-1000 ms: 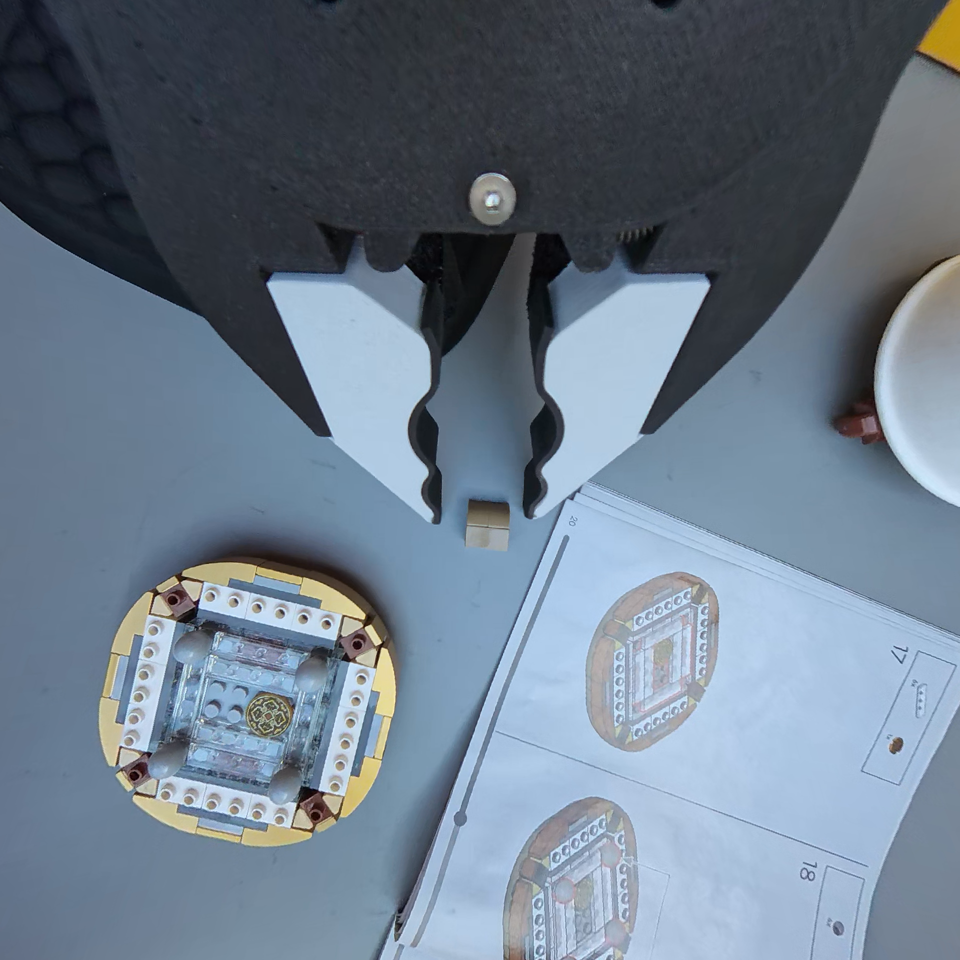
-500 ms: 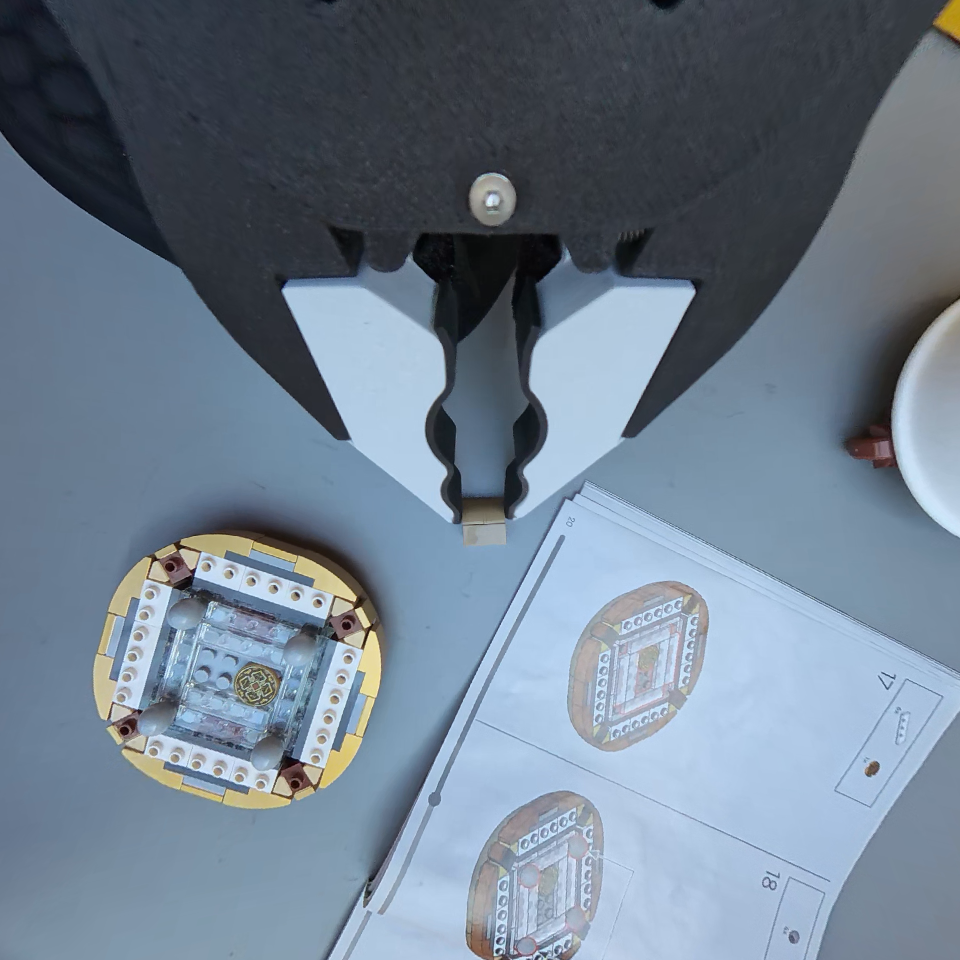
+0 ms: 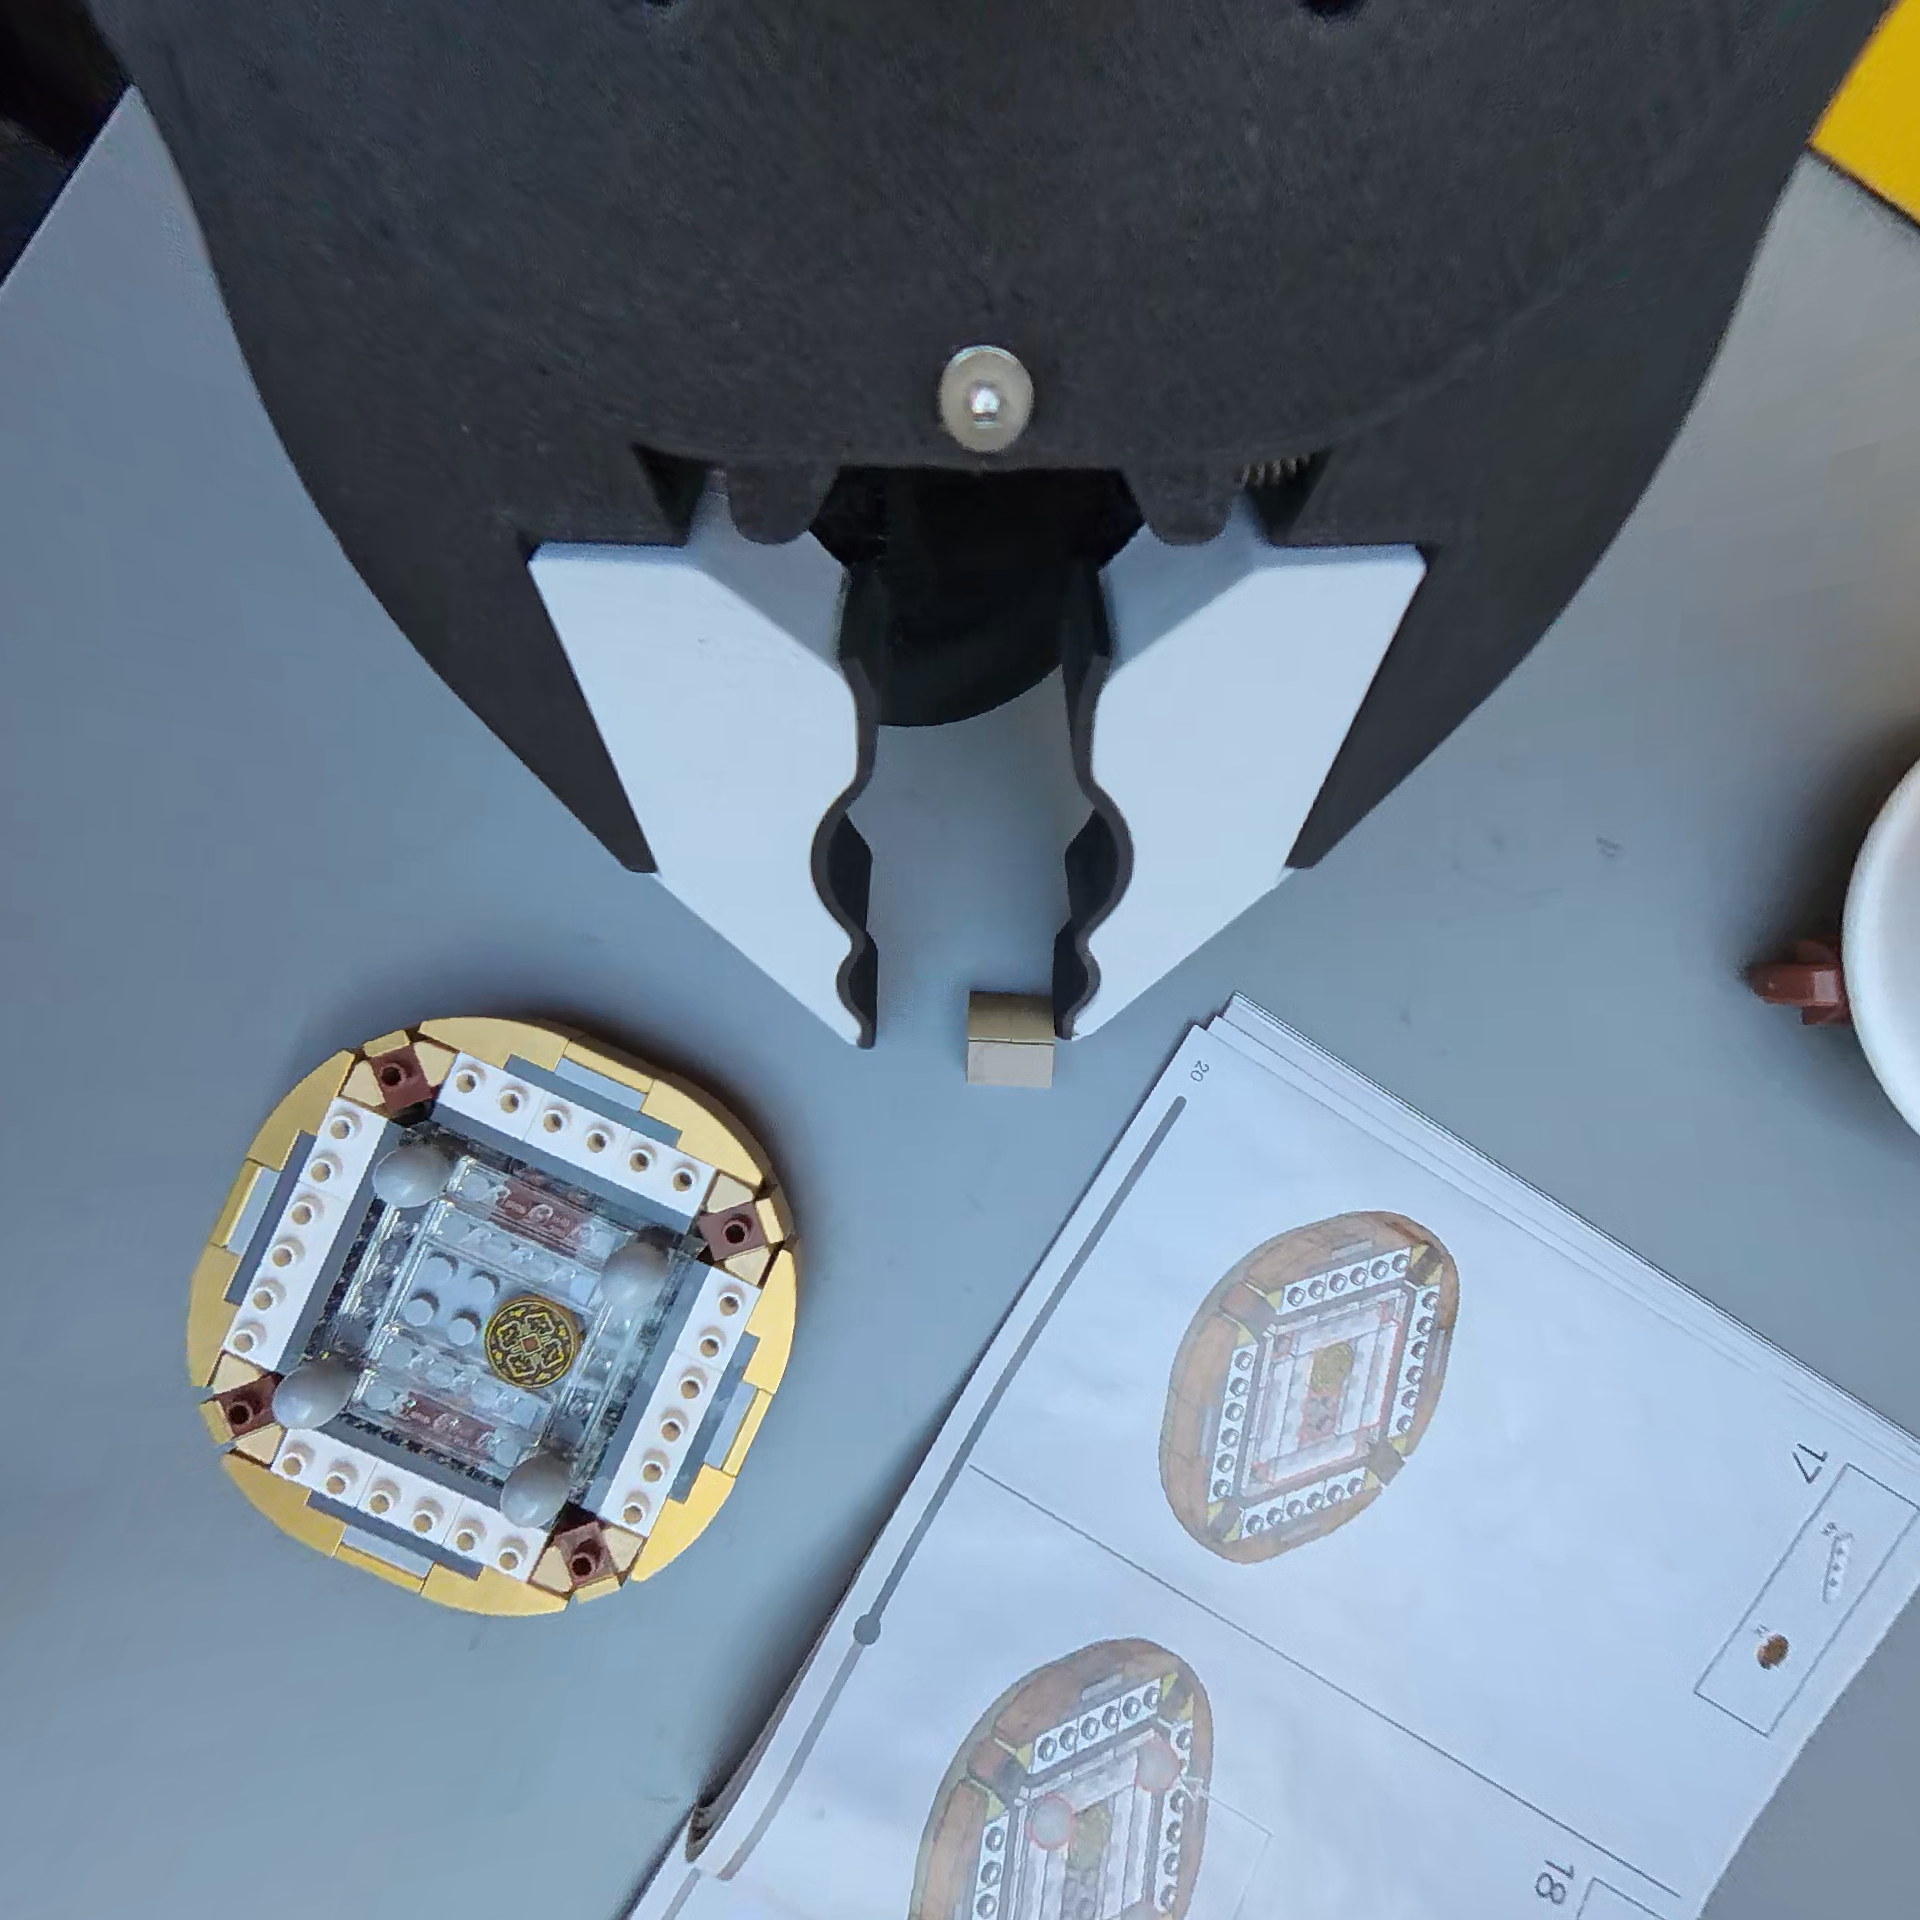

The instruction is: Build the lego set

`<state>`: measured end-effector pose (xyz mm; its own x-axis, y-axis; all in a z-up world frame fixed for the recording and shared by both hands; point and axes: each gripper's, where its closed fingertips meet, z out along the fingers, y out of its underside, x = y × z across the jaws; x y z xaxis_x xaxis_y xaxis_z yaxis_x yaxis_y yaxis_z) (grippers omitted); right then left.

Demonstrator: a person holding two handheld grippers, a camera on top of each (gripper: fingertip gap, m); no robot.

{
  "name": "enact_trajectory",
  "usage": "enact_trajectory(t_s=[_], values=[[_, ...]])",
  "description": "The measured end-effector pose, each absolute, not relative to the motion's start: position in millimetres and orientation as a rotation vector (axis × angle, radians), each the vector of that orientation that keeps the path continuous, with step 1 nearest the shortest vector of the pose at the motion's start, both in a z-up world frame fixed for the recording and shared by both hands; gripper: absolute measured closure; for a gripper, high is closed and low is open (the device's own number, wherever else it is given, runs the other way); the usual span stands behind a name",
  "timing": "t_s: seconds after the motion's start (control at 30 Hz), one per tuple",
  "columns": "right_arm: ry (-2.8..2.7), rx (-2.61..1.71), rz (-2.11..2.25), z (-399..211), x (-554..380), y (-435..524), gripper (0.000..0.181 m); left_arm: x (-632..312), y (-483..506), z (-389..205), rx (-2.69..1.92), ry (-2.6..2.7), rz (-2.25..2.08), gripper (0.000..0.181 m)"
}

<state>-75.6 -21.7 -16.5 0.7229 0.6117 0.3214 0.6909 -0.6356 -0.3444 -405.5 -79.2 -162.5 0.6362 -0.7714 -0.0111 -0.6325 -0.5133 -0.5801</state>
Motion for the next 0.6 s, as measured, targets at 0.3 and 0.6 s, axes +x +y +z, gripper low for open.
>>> enact_trajectory(t_s=[0.3,0.6], values=[[-1.014,-2.496,-0.137,-23,-65,-20,0.09,-399,-80,-163,-2.357,1.117,-0.268,0.149],[-1.093,-2.476,0.04,-31,-71,-15,0.09,-399,-77,-163,-2.333,1.137,-0.241,0.143]])
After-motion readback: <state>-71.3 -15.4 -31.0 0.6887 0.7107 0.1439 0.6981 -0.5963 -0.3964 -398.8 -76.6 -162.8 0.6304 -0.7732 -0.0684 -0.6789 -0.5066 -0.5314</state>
